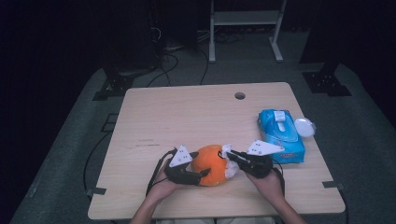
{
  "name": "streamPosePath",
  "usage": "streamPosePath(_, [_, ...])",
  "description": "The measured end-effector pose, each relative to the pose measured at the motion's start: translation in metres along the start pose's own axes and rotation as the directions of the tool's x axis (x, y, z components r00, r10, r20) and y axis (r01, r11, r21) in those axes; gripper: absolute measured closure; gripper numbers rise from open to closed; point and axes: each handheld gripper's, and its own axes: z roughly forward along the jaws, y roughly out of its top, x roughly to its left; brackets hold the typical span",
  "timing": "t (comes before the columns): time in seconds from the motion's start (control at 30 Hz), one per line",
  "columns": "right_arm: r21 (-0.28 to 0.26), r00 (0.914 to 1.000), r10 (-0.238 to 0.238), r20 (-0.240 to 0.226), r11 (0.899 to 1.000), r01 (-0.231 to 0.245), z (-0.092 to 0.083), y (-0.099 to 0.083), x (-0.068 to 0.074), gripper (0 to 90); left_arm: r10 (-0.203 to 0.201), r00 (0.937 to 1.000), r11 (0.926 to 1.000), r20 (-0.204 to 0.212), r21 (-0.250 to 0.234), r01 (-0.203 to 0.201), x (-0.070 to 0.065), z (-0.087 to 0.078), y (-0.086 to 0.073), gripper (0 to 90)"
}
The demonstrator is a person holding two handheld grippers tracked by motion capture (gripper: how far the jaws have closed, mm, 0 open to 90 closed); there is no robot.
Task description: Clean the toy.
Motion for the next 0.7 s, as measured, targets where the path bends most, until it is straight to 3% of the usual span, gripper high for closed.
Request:
streamPosePath(0.03, [-0.011, 0.9993, -0.020, -0.030, 1.000, 0.020, 0.003, 0.005, 0.007, 83.6, 0.010, 0.9999, 0.9999, -0.004, 0.001, -0.010, -0.001, 0.000, 0.001, 27.9])
streamPosePath(0.1, [0.013, 0.9973, -0.073, -0.007, 0.997, 0.073, 0.009, 0.008, 0.013, 83.6, 0.012, 0.9999, 0.9999, -0.009, 0.004, -0.011, -0.001, -0.001, 0.002, 27.7])
streamPosePath(0.13, [0.022, 0.9971, -0.076, 0.001, 0.997, 0.076, 0.011, 0.006, 0.012, 83.7, -0.006, 0.9999, 1.0000, -0.010, -0.004, 0.006, 0.001, -0.003, 0.003, 25.6])
streamPosePath(0.2, [0.027, 0.9990, -0.044, 0.009, 0.999, 0.044, 0.012, 0.000, 0.003, 83.7, -0.035, 0.9992, 0.9991, -0.021, -0.025, 0.035, 0.002, -0.007, 0.005, 19.1])
streamPosePath(0.3, [0.034, 0.9994, 0.015, 0.032, 0.999, -0.016, 0.006, -0.006, -0.010, 83.7, -0.010, 0.9994, 0.9998, -0.034, -0.018, 0.010, 0.000, -0.008, 0.006, 14.2])
streamPosePath(0.37, [0.036, 0.9992, 0.018, 0.036, 0.999, -0.020, 0.004, -0.008, -0.011, 83.7, 0.013, 0.9993, 0.9999, -0.035, -0.001, -0.013, -0.001, -0.008, 0.005, 14.3])
streamPosePath(0.53, [0.025, 0.9987, -0.045, 0.025, 0.999, 0.045, 0.004, -0.001, 0.007, 83.7, 0.042, 0.9990, 0.9989, -0.012, 0.023, -0.042, -0.001, -0.001, 0.001, 23.4])
streamPosePath(0.6, [0.011, 0.9954, -0.095, -0.007, 0.995, 0.095, 0.007, 0.007, 0.019, 83.7, 0.042, 0.9990, 0.9990, -0.011, 0.016, -0.042, -0.002, 0.001, 0.001, 24.2])
streamPosePath(0.7, [0.029, 0.9937, -0.112, 0.003, 0.993, 0.112, 0.014, 0.007, 0.022, 83.7, 0.028, 0.9993, 0.9995, -0.024, 0.017, -0.028, 0.000, -0.003, 0.003, 20.7])
